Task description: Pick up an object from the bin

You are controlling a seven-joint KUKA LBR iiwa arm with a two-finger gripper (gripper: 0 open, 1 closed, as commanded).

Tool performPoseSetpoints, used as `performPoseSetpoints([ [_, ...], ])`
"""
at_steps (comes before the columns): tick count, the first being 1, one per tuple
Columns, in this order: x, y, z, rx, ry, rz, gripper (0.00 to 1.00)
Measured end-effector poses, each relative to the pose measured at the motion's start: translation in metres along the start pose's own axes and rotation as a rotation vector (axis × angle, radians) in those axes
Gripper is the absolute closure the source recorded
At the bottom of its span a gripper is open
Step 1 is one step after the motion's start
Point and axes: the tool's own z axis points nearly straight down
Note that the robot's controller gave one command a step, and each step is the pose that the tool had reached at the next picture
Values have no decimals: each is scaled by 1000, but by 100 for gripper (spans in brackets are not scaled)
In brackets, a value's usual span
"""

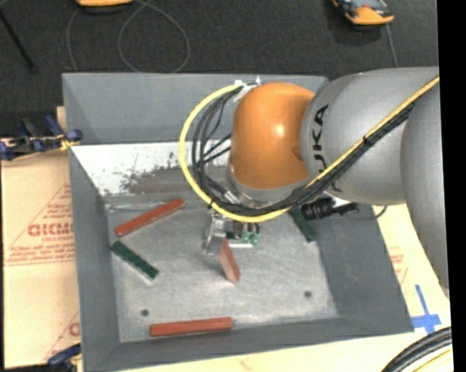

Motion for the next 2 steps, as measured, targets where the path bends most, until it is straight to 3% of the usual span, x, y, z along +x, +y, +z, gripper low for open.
performPoseSetpoints([
  [1,1,0,5,3,7,0,0],
  [2,-43,25,129,3,10,45,0],
])
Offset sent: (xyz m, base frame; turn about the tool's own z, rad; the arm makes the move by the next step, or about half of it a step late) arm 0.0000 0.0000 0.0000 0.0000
